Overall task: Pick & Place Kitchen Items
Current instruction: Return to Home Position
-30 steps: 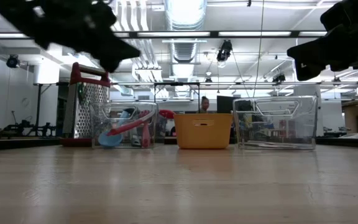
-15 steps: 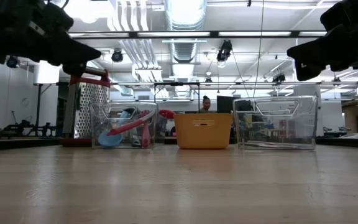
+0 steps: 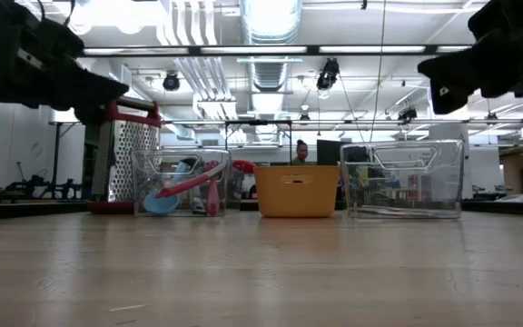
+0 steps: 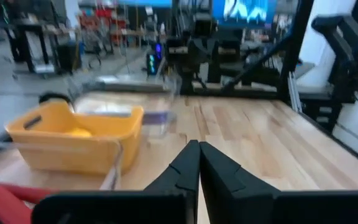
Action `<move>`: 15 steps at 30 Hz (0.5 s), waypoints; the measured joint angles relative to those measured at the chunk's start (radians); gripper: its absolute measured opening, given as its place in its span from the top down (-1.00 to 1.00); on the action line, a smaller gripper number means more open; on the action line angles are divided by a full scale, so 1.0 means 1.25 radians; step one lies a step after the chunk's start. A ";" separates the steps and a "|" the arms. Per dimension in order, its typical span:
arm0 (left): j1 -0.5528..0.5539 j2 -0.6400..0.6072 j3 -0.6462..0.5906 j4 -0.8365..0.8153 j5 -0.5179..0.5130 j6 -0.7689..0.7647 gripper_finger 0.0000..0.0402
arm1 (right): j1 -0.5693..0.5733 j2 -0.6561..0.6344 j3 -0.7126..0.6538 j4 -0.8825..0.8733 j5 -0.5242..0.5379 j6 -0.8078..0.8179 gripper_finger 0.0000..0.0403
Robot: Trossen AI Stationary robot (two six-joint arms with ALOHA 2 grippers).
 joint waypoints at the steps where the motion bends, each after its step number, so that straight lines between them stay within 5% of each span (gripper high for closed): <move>1: 0.000 -0.013 0.000 0.000 -0.004 0.000 0.93 | -0.001 -0.002 0.000 0.016 0.003 -0.005 0.96; 9: 0.000 -0.133 0.002 -0.077 -0.006 0.010 0.97 | 0.000 -0.085 0.000 0.054 -0.010 -0.056 0.96; 15: 0.000 -0.210 0.005 -0.208 -0.009 0.019 0.91 | 0.000 -0.194 0.000 -0.079 -0.010 -0.045 0.96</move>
